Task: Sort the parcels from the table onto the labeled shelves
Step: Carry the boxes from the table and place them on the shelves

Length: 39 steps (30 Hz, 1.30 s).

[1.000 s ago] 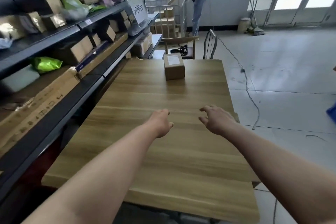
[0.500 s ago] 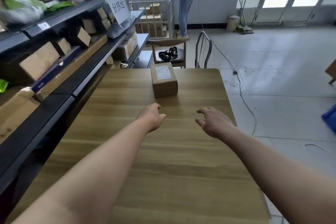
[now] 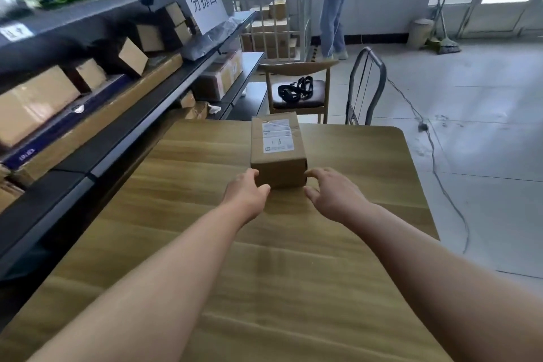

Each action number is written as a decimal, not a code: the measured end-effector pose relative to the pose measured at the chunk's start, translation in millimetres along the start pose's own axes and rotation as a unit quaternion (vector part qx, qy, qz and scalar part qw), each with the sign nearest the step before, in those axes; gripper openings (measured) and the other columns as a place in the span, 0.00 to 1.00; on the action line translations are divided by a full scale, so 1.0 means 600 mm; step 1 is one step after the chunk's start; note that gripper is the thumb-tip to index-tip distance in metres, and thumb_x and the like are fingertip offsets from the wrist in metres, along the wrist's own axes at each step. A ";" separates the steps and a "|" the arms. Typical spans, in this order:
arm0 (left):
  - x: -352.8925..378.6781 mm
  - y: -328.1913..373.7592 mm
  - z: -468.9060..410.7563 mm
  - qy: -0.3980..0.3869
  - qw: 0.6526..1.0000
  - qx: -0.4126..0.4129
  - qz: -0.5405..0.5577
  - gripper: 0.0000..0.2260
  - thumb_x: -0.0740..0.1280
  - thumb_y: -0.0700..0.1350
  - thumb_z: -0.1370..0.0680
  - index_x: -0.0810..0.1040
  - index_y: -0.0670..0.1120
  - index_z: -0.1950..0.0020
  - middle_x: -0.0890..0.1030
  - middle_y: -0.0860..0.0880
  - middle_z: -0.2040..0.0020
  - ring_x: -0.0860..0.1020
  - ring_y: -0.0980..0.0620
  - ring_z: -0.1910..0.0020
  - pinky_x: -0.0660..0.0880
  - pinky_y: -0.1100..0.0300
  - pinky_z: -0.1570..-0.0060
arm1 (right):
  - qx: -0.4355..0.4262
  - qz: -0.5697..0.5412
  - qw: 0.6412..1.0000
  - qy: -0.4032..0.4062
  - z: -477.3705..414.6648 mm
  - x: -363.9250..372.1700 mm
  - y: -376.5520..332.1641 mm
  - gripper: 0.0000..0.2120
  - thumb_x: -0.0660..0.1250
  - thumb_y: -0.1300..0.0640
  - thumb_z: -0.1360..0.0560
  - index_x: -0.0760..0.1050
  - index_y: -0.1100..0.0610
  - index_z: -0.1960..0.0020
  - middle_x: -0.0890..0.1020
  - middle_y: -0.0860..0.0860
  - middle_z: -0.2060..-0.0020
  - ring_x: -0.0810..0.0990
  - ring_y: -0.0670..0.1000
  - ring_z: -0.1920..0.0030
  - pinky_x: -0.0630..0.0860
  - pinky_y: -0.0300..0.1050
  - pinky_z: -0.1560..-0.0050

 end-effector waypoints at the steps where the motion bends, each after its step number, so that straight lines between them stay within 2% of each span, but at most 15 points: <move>1: 0.001 -0.002 -0.020 0.011 0.999 -0.013 0.028 0.22 0.64 0.50 0.20 0.66 0.48 0.26 0.71 0.45 0.30 0.70 0.44 0.32 0.68 0.54 0.34 | 0.001 -0.009 1.000 0.001 -0.019 0.005 0.006 0.21 0.60 0.47 0.21 0.66 0.49 0.29 0.69 0.50 0.31 0.70 0.55 0.33 0.67 0.51 0.36; 3: -0.006 -0.007 -0.059 0.042 0.995 -0.039 0.077 0.22 0.63 0.50 0.20 0.66 0.49 0.26 0.73 0.45 0.32 0.72 0.44 0.35 0.69 0.53 0.36 | 0.008 -0.026 1.000 0.010 -0.058 0.012 0.015 0.24 0.60 0.47 0.21 0.62 0.50 0.26 0.64 0.52 0.27 0.64 0.56 0.29 0.64 0.54 0.32; 5: -0.017 -0.003 -0.102 0.066 0.994 -0.042 0.080 0.22 0.63 0.50 0.20 0.66 0.51 0.26 0.74 0.46 0.32 0.73 0.44 0.36 0.70 0.54 0.37 | 0.011 -0.046 0.998 0.028 -0.096 0.017 0.019 0.26 0.59 0.46 0.20 0.58 0.48 0.24 0.57 0.54 0.24 0.58 0.57 0.25 0.59 0.56 0.29; 9: -0.009 0.017 -0.186 0.058 0.997 -0.009 0.057 0.21 0.63 0.49 0.19 0.66 0.53 0.26 0.74 0.46 0.31 0.73 0.44 0.35 0.69 0.53 0.35 | 0.007 -0.088 0.995 0.045 -0.167 0.034 0.014 0.24 0.57 0.44 0.20 0.59 0.42 0.25 0.53 0.52 0.23 0.57 0.58 0.25 0.59 0.56 0.29; 10: 0.004 0.018 -0.203 0.045 0.997 -0.003 0.063 0.21 0.63 0.48 0.19 0.67 0.54 0.26 0.74 0.47 0.31 0.73 0.45 0.35 0.69 0.52 0.34 | 0.005 -0.101 0.994 0.047 -0.181 0.042 0.012 0.23 0.56 0.44 0.19 0.60 0.42 0.25 0.55 0.52 0.23 0.60 0.57 0.26 0.61 0.55 0.30; 12: 0.034 0.012 -0.228 0.020 0.995 0.013 0.100 0.22 0.64 0.45 0.20 0.67 0.53 0.26 0.75 0.49 0.31 0.74 0.47 0.36 0.70 0.50 0.34 | 0.001 -0.145 0.987 0.065 -0.200 0.053 0.011 0.20 0.56 0.46 0.19 0.65 0.44 0.27 0.66 0.51 0.27 0.68 0.55 0.31 0.66 0.52 0.34; 14: 0.047 -0.002 -0.243 0.028 0.986 0.026 0.159 0.21 0.65 0.43 0.20 0.69 0.51 0.27 0.76 0.50 0.32 0.74 0.49 0.36 0.70 0.50 0.33 | 0.004 -0.174 0.980 0.095 -0.208 0.058 0.014 0.19 0.57 0.48 0.19 0.67 0.44 0.29 0.74 0.48 0.32 0.73 0.53 0.36 0.69 0.49 0.39; 16: 0.049 -0.012 -0.251 0.042 0.981 0.032 0.187 0.21 0.65 0.44 0.20 0.70 0.51 0.27 0.75 0.50 0.32 0.74 0.50 0.35 0.69 0.51 0.32 | 0.008 -0.171 0.979 0.111 -0.210 0.059 0.018 0.18 0.57 0.48 0.20 0.68 0.44 0.30 0.75 0.48 0.34 0.74 0.53 0.37 0.69 0.47 0.43; 18: 0.046 -0.014 -0.252 0.057 0.986 0.033 0.154 0.21 0.65 0.47 0.21 0.69 0.53 0.27 0.75 0.51 0.32 0.74 0.49 0.35 0.69 0.50 0.33 | 0.010 -0.164 0.980 0.107 -0.210 0.056 0.018 0.18 0.57 0.48 0.20 0.68 0.44 0.31 0.76 0.48 0.35 0.75 0.54 0.39 0.69 0.46 0.46; 20: 0.041 -0.010 -0.249 0.073 0.989 0.029 0.124 0.21 0.65 0.48 0.21 0.69 0.55 0.27 0.76 0.52 0.32 0.75 0.49 0.36 0.70 0.51 0.33 | 0.013 -0.160 0.983 0.093 -0.208 0.055 0.016 0.18 0.57 0.48 0.20 0.68 0.44 0.30 0.76 0.49 0.35 0.75 0.54 0.39 0.70 0.47 0.45; 29: 0.047 -0.048 -0.151 0.060 0.988 -0.010 0.144 0.22 0.66 0.46 0.22 0.70 0.58 0.28 0.76 0.54 0.33 0.75 0.50 0.37 0.70 0.53 0.34 | 0.024 -0.141 0.988 0.066 -0.111 0.070 0.007 0.18 0.59 0.49 0.20 0.69 0.46 0.31 0.78 0.49 0.37 0.75 0.53 0.39 0.69 0.46 0.44; 37: 0.066 -0.098 0.021 0.020 0.985 -0.018 0.173 0.23 0.67 0.45 0.23 0.71 0.59 0.29 0.77 0.54 0.34 0.76 0.52 0.37 0.71 0.53 0.34 | 0.048 -0.136 0.989 0.024 0.064 0.103 0.003 0.18 0.60 0.50 0.21 0.68 0.46 0.31 0.75 0.51 0.34 0.71 0.53 0.33 0.68 0.49 0.37; 39: 0.070 -0.110 0.067 0.011 0.987 -0.022 0.161 0.23 0.67 0.45 0.23 0.70 0.59 0.29 0.77 0.54 0.34 0.76 0.52 0.37 0.71 0.53 0.34 | 0.057 -0.130 0.990 0.019 0.115 0.109 0.000 0.19 0.60 0.50 0.21 0.68 0.46 0.31 0.76 0.51 0.35 0.72 0.54 0.34 0.68 0.48 0.38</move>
Point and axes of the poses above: each hand's wrist, its own z-axis away from the middle knuckle, its own x-axis out of the palm, y = z × x, the point moved 10 cm from there along -z, towards the middle knuckle
